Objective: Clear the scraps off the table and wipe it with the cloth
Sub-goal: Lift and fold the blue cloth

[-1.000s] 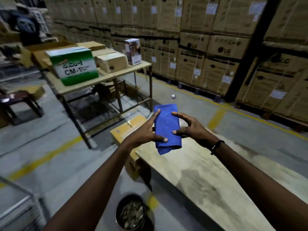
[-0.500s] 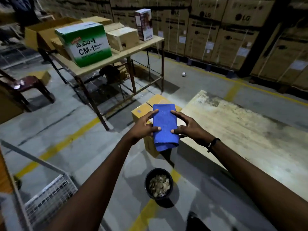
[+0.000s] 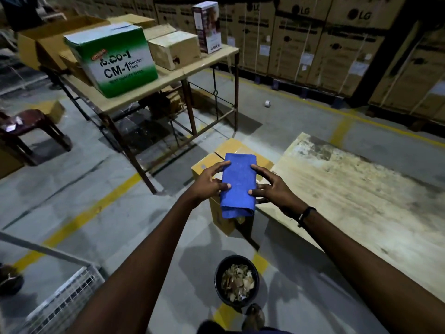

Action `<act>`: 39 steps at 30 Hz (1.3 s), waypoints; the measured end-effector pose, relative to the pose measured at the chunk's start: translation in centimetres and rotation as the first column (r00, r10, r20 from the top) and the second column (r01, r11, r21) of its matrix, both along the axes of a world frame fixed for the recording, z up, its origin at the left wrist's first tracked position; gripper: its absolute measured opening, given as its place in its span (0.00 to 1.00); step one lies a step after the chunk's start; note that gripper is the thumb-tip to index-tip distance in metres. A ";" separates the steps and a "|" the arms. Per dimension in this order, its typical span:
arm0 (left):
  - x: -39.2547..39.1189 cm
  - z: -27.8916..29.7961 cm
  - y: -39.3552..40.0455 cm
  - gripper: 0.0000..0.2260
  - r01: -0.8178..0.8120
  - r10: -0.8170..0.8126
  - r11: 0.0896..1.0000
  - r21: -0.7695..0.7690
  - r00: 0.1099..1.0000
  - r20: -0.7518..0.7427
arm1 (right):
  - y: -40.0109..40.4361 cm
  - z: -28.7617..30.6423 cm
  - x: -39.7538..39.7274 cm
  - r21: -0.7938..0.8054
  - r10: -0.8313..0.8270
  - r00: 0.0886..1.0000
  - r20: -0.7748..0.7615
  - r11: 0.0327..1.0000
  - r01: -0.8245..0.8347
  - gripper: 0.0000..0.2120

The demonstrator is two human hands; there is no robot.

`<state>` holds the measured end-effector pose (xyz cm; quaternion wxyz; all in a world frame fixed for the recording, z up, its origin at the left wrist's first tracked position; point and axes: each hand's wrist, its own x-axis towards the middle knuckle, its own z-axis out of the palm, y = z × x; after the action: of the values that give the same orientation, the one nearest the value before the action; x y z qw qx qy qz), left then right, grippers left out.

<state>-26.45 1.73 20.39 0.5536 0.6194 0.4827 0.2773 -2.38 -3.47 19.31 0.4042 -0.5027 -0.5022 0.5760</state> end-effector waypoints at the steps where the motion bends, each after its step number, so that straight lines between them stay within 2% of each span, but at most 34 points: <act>1: 0.0 -0.2 1.1 0.32 -0.001 0.001 1.000 0.001 1.000 -0.002 | 1.0 -0.3 -0.1 0.002 -0.007 1.000 -0.005 1.000 0.007 0.38; 6: 0.5 -1.3 6.7 0.32 0.054 -0.055 0.998 -0.020 0.997 -0.049 | 5.5 -2.3 -0.2 -0.029 -0.073 0.997 -0.008 0.997 0.073 0.38; 12: 1.2 -4.1 16.2 0.32 0.156 -0.156 0.988 -0.011 0.982 -0.103 | 13.2 -4.9 -0.6 -0.027 -0.180 0.981 0.075 0.983 0.182 0.38; 17: 1.6 -8.6 26.0 0.32 0.230 -0.226 0.973 0.016 0.965 -0.131 | 21.4 -9.1 -1.4 -0.060 -0.249 0.952 0.178 0.963 0.263 0.39; 22: 1.4 -15.7 35.1 0.33 0.308 -0.306 0.951 -0.029 0.923 -0.232 | 28.9 -15.2 -2.9 -0.123 -0.304 0.900 0.314 0.927 0.356 0.40; 31: 2.2 -27.6 44.4 0.33 0.496 -0.491 0.865 -0.076 0.806 -0.329 | 35.4 -25.6 -4.5 -0.183 -0.365 0.796 0.483 0.847 0.500 0.40; 36: 2.8 -31.0 46.3 0.33 0.636 -0.588 0.772 -0.018 0.702 -0.402 | 36.6 -29.2 -6.1 -0.140 -0.399 0.718 0.570 0.814 0.564 0.36; 39: 3.3 -31.5 46.6 0.31 0.702 -0.627 0.713 -0.002 0.636 -0.450 | 37.1 -29.5 -6.7 -0.169 -0.358 0.691 0.629 0.804 0.570 0.33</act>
<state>-23.15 48.35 -11.14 0.4432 0.8433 0.3006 -0.0454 -9.03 33.63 -10.15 0.2735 -0.8261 -0.3410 0.3556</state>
